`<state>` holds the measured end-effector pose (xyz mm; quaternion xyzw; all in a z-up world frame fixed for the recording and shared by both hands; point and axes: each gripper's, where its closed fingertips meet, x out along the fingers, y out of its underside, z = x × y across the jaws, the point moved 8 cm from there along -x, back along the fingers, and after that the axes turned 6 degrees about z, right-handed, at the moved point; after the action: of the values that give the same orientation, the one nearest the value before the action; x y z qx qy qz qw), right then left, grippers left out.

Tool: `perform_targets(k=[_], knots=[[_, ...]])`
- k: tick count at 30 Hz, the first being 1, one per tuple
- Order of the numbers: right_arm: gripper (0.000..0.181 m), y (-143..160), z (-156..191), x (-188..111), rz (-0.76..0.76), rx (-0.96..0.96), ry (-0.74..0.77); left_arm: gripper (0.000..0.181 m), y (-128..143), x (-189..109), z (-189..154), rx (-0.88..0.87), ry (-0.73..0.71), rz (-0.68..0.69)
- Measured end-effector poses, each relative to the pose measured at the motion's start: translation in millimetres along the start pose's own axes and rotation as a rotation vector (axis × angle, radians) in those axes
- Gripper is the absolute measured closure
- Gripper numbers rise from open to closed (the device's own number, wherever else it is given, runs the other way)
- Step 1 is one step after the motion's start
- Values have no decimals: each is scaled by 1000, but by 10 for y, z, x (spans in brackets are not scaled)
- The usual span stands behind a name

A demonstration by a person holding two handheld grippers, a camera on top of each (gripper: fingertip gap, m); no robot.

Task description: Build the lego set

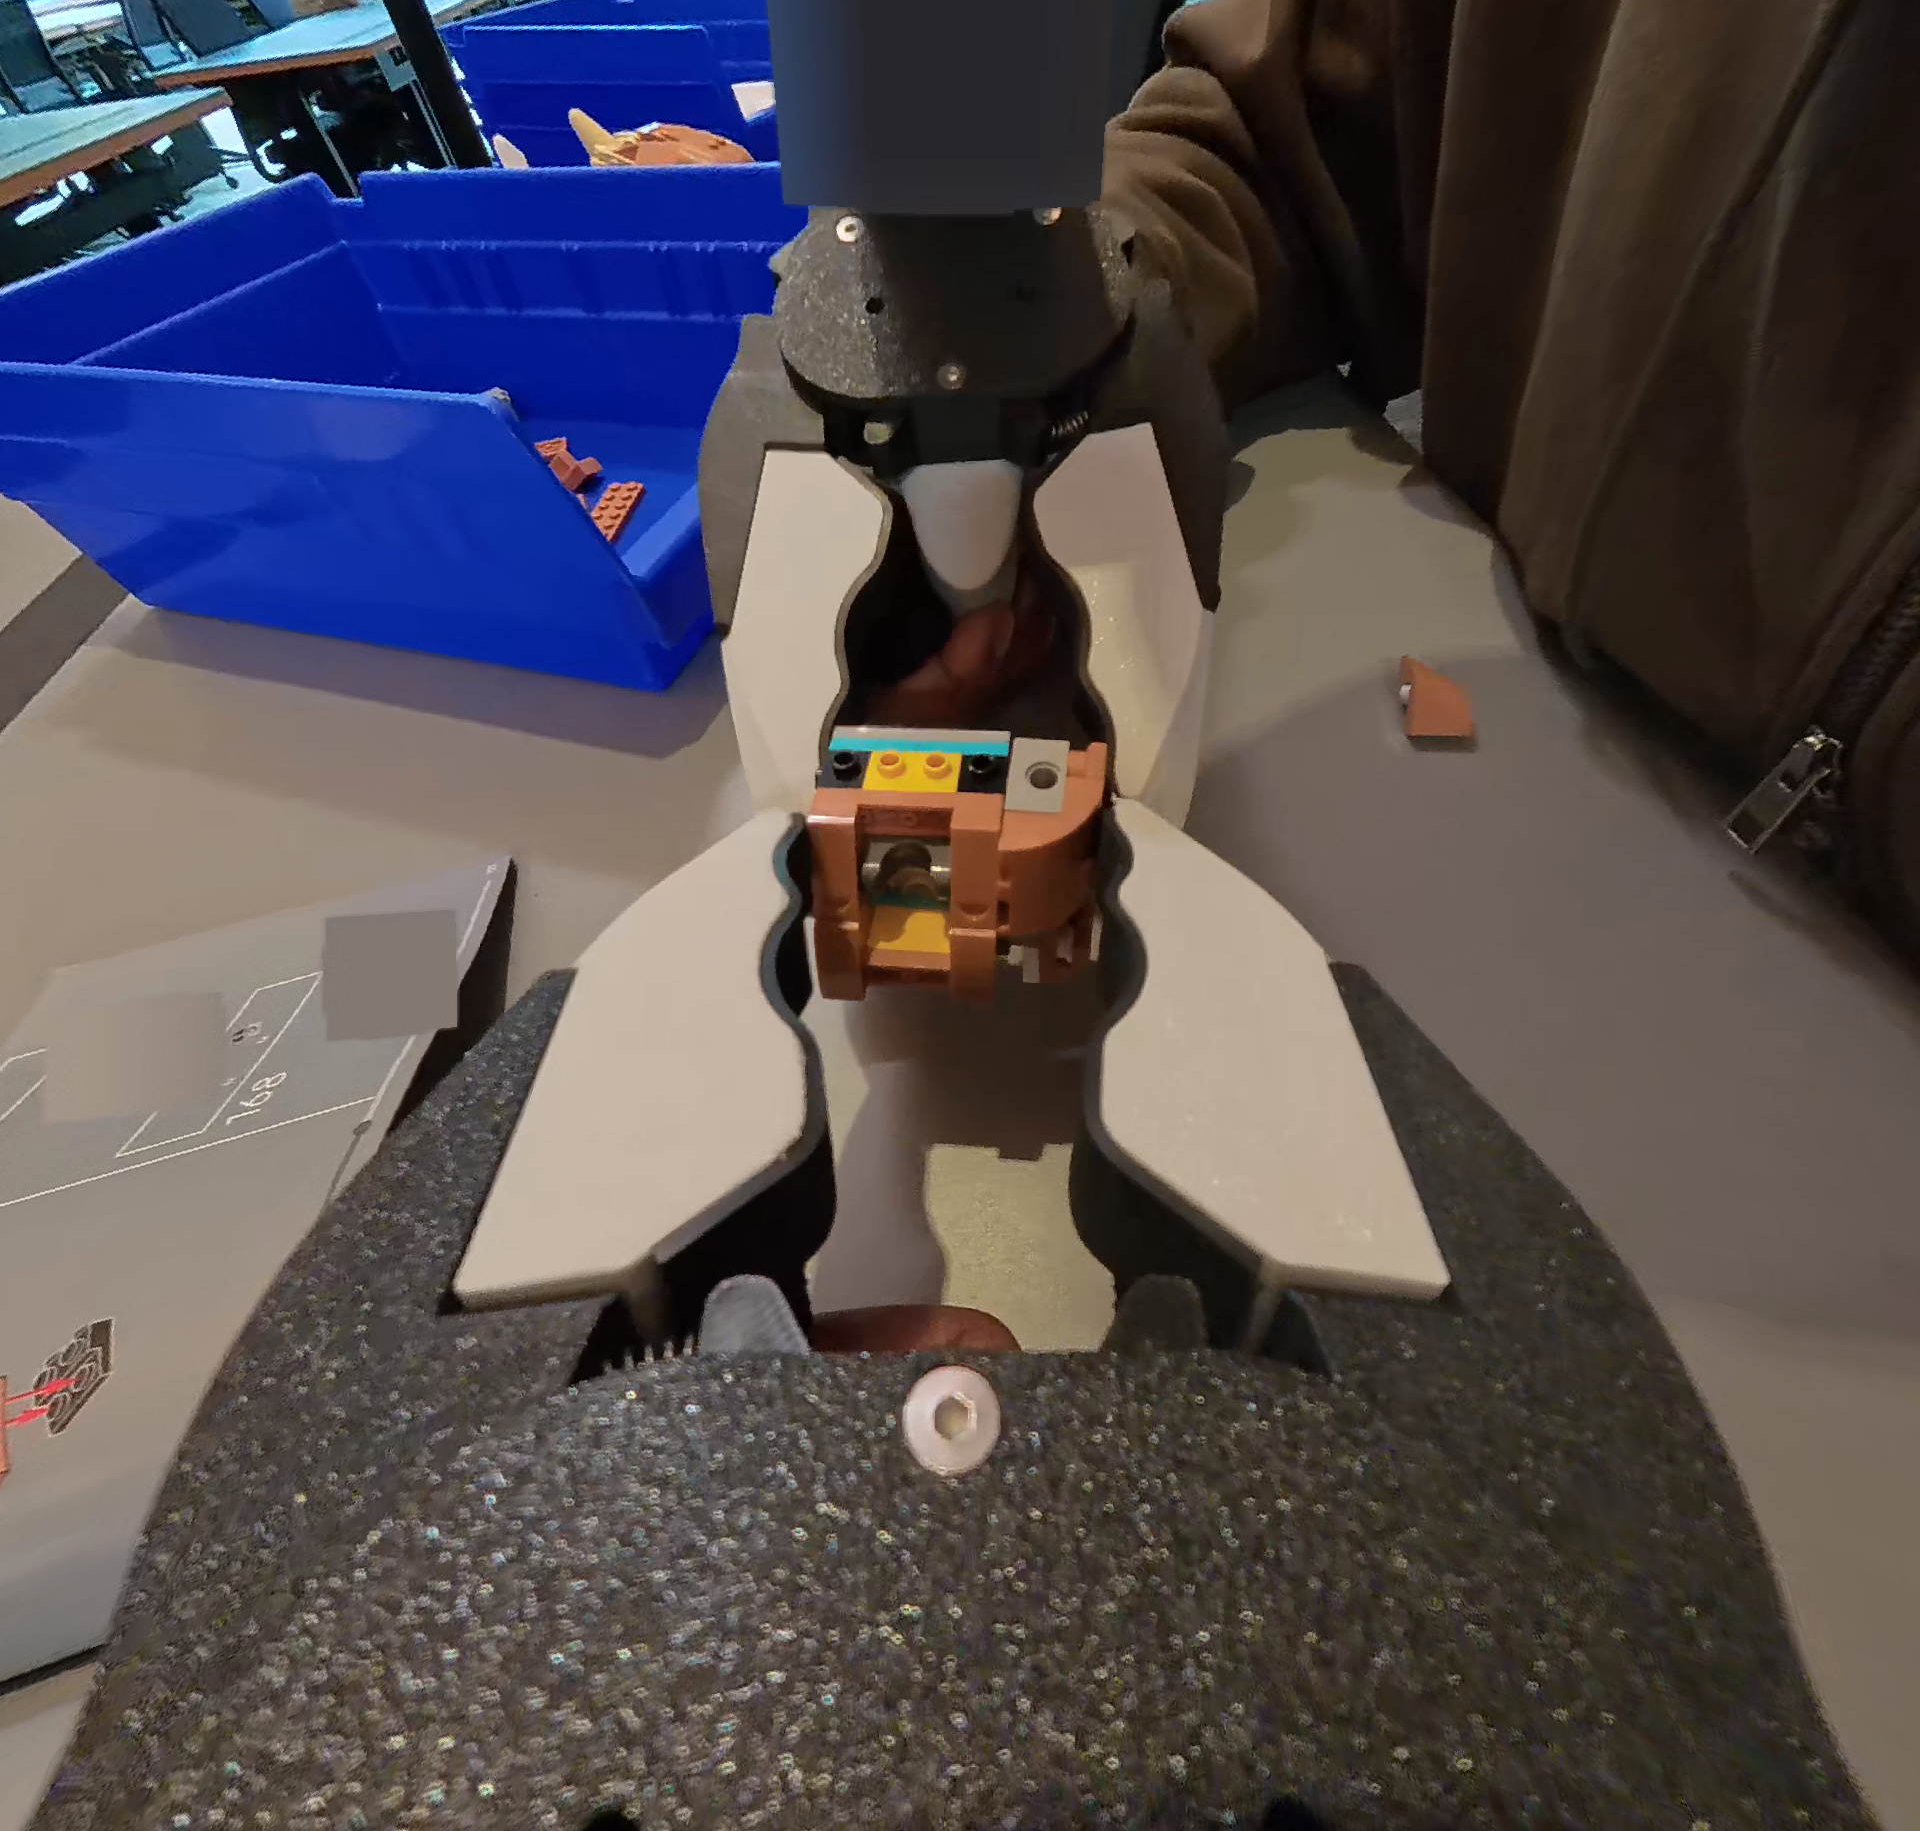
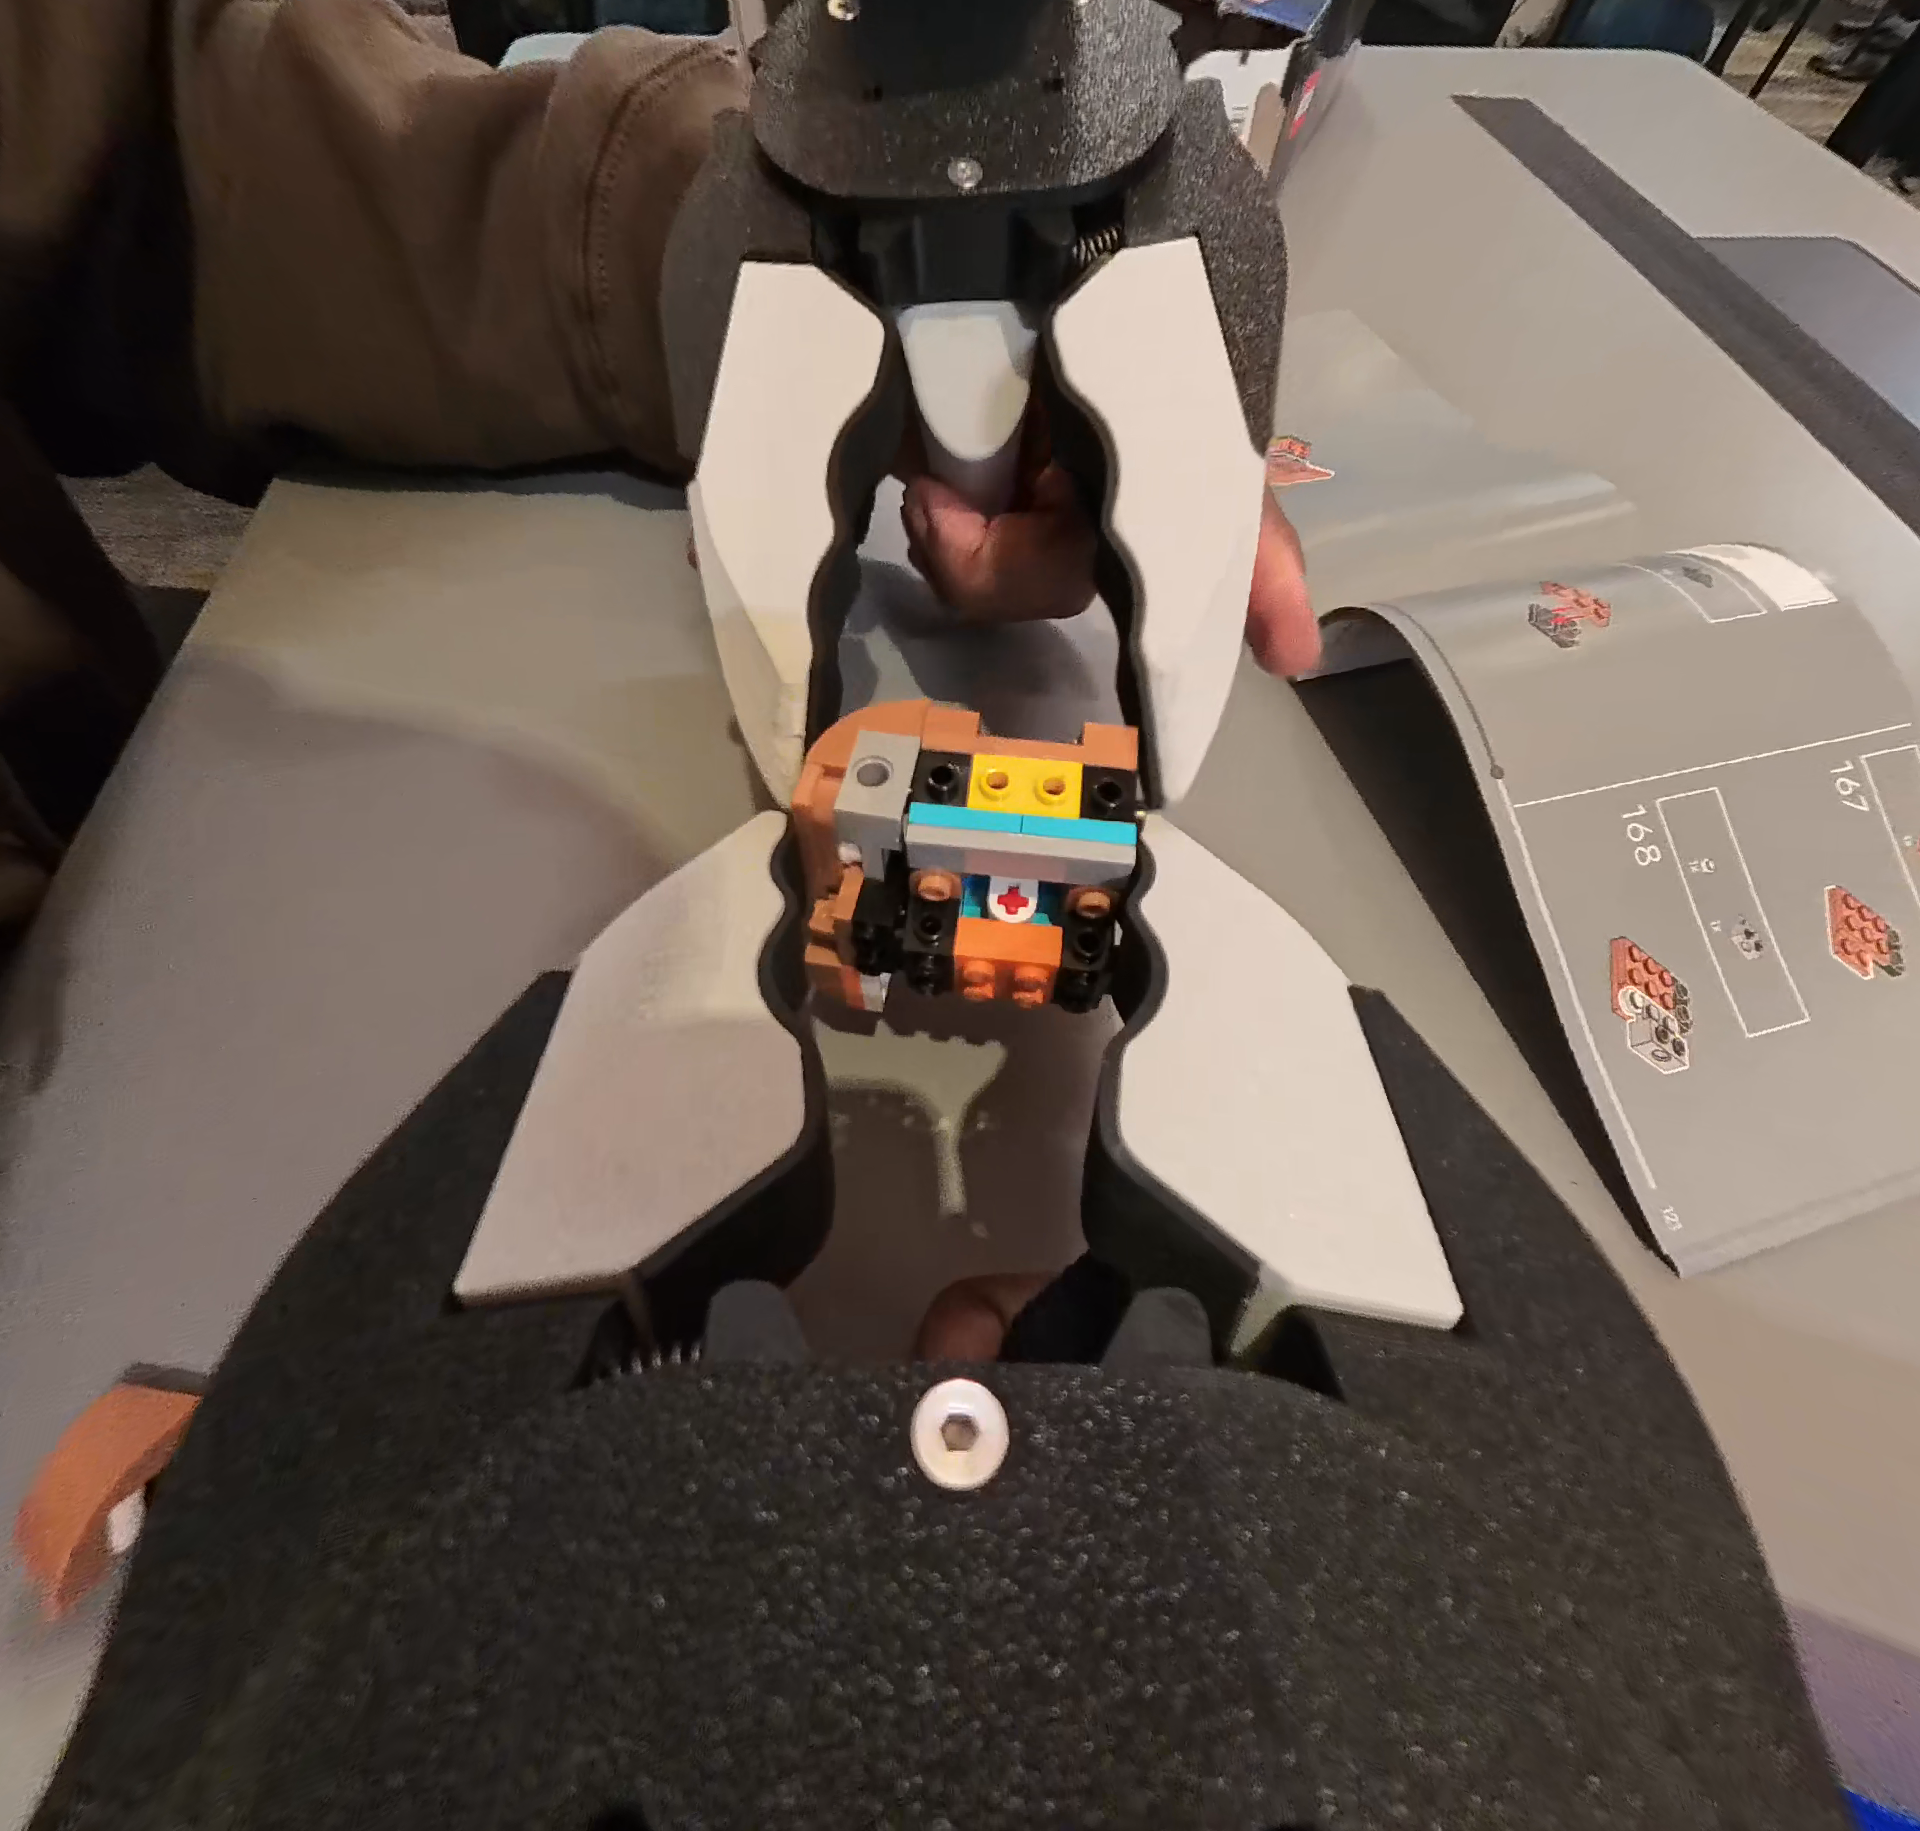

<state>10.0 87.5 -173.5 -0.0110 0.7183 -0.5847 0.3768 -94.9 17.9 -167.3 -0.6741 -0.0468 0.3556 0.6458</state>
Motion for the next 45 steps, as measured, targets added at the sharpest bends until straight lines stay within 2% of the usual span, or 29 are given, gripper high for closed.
perform_targets(k=[10, 16, 20, 24, 31, 35, 45], knots=[[124, 11, 25, 39, 15, 30, -42, 128, 22, -3, -33, -5, 17, 14], [124, 22, -5, 37, 30, 67, -26, 128, 23, -12, -14, 3, -31, 27], [124, 67, -51, 48, 97, 115, 39, 129, 71, 12, 2, -13, -103, 100], [124, 113, -13, 86, 180, 102, 58, 130, 123, 69, -58, -5, -113, 192], [118, 188, -4, 110, 279, 144, -4, 128, 173, 167, -119, 23, -136, 272], [113, 217, 1, 101, 304, 139, -6, 128, 170, 190, -130, 32, -148, 285], [115, 254, -5, 53, 311, 161, 5, 128, 172, 204, -120, 20, -163, 285]])
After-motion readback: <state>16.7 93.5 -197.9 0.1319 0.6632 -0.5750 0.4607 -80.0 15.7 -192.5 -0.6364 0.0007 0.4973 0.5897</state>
